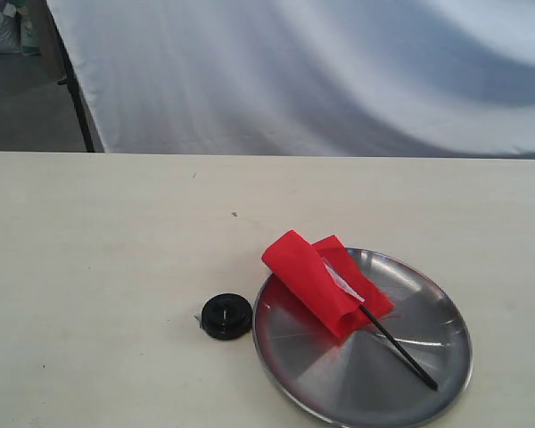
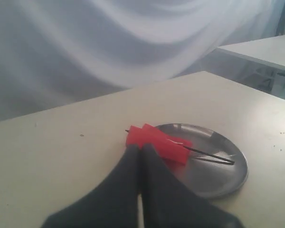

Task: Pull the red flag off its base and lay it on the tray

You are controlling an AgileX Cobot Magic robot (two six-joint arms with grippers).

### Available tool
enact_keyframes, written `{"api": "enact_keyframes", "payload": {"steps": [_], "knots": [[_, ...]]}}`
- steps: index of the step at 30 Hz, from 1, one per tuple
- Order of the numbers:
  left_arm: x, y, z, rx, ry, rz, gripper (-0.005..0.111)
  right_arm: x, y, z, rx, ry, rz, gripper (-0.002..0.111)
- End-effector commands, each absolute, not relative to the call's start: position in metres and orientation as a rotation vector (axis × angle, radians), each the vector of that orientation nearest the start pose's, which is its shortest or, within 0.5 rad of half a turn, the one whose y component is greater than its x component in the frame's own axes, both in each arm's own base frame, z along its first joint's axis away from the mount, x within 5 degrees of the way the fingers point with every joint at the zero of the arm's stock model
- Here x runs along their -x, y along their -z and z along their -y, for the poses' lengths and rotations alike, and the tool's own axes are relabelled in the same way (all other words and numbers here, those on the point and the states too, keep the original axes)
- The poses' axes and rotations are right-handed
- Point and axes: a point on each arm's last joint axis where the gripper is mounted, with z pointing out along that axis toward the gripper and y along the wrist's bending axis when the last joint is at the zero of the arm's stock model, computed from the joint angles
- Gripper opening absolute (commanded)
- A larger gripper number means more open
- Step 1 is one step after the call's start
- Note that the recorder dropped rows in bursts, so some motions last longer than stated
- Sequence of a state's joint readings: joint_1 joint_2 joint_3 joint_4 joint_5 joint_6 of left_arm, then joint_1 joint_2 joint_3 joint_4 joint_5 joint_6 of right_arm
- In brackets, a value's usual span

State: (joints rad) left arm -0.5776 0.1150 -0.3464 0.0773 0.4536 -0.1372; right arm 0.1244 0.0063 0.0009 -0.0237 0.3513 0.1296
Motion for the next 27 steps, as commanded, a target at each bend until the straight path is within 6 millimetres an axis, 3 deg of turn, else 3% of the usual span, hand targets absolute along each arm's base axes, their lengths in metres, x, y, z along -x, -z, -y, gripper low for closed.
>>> {"api": "enact_keyframes", "payload": {"steps": [1,6,22,27], "knots": [[-0.045,-0.261,0.029,-0.381,0.529,-1.677,0.000,-0.053,-0.182,-0.006,0.013,-0.149,-1.833,0.000],[-0.044,-0.241,0.038,-0.249,0.765,-1.787,0.000,-0.053,-0.182,-0.006,0.013,-0.149,-1.833,0.000],[-0.044,-0.238,0.038,-0.250,0.767,-1.799,0.000,-0.053,-0.182,-0.006,0.013,-0.149,-1.833,0.000],[-0.045,-0.218,0.039,-0.256,0.748,-1.862,0.000,-0.053,-0.182,-0.006,0.013,-0.149,-1.833,0.000]]}}
